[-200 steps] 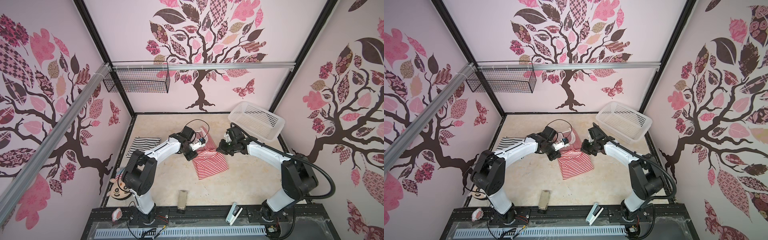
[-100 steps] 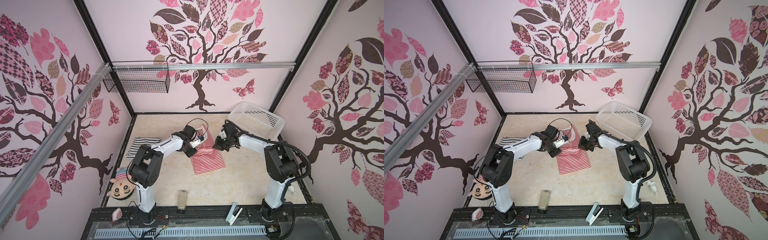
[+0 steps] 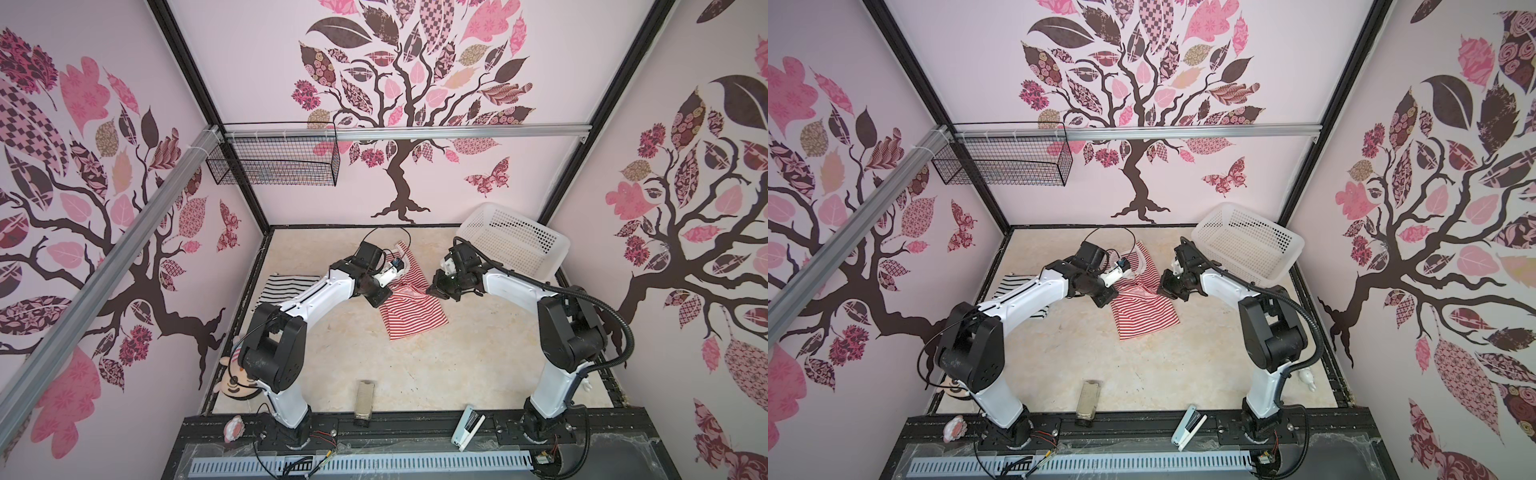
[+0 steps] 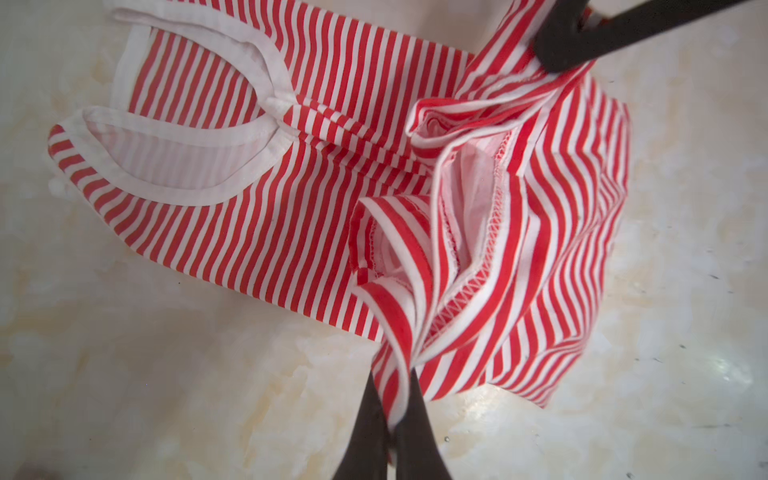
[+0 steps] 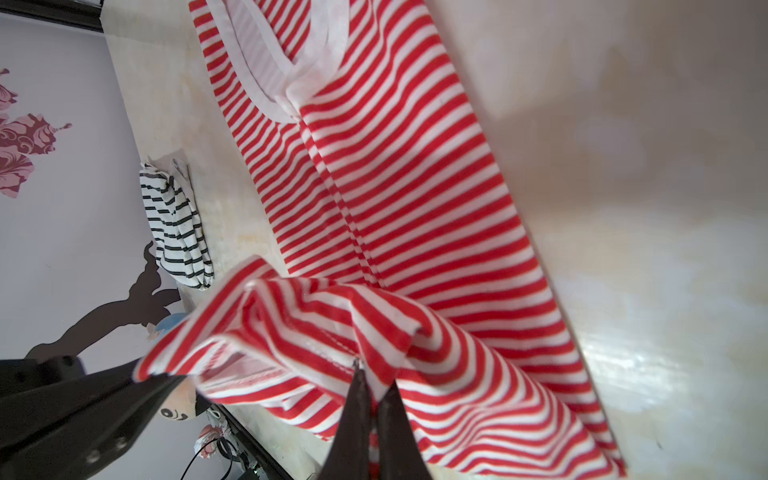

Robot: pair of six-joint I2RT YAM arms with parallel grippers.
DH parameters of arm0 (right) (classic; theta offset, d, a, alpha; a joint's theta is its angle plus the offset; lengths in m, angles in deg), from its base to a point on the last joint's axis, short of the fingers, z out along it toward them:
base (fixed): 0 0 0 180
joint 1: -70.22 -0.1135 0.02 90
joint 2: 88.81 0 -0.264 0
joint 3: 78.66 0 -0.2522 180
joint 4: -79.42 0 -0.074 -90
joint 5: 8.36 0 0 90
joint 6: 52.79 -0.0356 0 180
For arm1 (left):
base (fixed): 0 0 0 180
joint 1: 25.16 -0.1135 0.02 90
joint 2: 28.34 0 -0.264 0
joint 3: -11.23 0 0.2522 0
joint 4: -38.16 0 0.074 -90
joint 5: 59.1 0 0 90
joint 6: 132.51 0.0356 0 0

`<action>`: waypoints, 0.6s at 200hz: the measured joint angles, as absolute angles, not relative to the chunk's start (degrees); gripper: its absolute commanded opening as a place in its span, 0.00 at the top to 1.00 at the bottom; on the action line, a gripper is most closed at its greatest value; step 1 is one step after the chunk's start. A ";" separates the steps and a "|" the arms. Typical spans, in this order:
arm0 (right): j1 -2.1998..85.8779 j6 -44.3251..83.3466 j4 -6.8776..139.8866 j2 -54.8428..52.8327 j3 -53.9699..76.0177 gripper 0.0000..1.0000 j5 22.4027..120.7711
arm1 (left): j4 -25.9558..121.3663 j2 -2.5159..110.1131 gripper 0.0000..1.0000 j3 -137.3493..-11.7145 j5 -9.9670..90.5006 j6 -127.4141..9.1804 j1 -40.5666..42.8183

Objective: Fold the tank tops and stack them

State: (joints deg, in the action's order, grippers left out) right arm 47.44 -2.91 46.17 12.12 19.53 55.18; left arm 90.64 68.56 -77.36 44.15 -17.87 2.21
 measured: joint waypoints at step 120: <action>46.56 -7.26 40.68 -25.52 42.45 0.95 53.78 | 105.73 54.29 1.00 -70.28 51.98 -15.70 14.19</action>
